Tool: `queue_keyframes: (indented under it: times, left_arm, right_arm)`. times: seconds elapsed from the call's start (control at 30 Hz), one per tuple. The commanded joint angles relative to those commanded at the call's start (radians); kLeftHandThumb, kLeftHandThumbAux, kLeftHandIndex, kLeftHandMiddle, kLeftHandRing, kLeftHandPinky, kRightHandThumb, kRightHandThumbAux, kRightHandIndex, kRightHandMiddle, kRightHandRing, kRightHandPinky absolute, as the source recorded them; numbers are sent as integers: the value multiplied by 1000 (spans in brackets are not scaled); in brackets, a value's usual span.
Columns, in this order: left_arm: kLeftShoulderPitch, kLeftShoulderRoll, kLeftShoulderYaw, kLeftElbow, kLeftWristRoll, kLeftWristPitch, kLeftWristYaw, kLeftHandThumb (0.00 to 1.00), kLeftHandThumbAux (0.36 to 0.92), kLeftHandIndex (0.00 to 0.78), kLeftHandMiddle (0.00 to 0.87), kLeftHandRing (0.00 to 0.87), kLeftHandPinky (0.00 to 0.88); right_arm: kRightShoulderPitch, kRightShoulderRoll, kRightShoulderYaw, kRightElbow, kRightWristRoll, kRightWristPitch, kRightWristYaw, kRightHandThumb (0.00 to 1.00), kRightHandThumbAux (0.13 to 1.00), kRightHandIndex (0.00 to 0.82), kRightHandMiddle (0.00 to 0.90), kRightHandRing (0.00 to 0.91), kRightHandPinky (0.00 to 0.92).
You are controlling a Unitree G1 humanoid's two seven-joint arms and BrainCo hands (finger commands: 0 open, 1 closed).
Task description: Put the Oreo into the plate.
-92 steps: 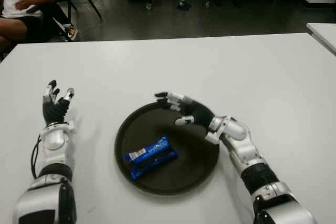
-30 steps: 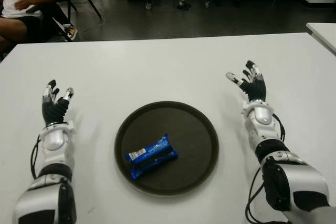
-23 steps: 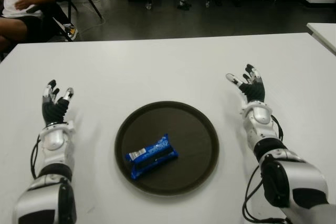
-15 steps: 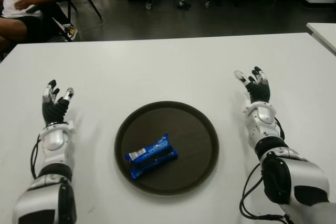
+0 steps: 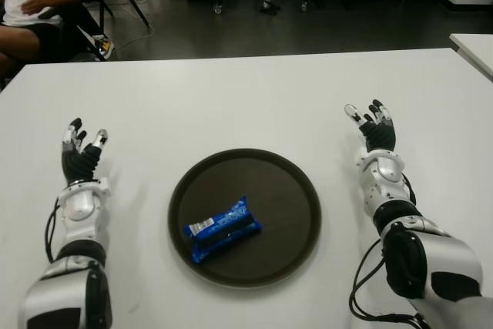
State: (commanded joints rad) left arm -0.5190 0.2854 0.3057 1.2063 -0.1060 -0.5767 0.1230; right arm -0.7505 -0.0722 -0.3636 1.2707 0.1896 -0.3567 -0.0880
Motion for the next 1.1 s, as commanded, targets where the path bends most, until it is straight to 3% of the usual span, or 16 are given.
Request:
queue_keyframes:
  times: [0.57,1.1]
  left_arm:
    - [4,-3,20,0,-19,-5,-28,0,663,0,0,0,0]
    - [0,-9,35,8,-32,-28,-43,0,627,0,0,0,0]
  right_arm:
    - [4,13,-13,-5,6,-5,0,0,824,0,17,28,51]
    - [3,8,-10,-4,3,-5,15,0,814,0,11,25,49]
